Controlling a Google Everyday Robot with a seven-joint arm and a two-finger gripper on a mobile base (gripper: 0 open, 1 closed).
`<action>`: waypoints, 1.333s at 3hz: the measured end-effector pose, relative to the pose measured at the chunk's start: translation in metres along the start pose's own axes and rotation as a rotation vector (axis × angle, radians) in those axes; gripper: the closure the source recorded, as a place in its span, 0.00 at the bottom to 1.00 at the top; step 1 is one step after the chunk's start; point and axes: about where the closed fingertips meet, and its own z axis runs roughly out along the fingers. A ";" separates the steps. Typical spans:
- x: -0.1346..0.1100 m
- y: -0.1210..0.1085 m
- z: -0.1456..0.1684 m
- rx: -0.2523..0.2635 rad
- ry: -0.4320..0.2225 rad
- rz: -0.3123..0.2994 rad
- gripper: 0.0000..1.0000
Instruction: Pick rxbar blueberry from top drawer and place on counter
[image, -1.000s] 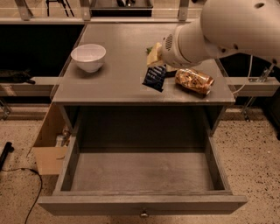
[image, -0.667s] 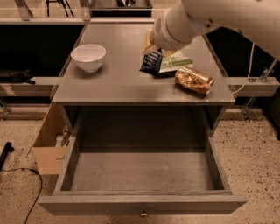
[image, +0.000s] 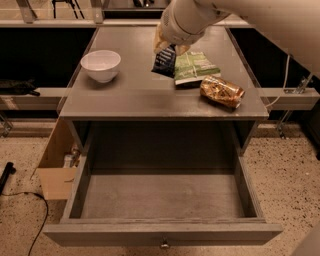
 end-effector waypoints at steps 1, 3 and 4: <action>0.002 -0.001 -0.002 -0.024 -0.008 0.004 1.00; 0.007 0.001 0.001 -0.039 -0.001 0.004 1.00; 0.015 -0.001 0.015 -0.028 0.034 0.013 1.00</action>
Offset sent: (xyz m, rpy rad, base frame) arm -0.0069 0.0039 -0.0131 0.0457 0.0083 0.0339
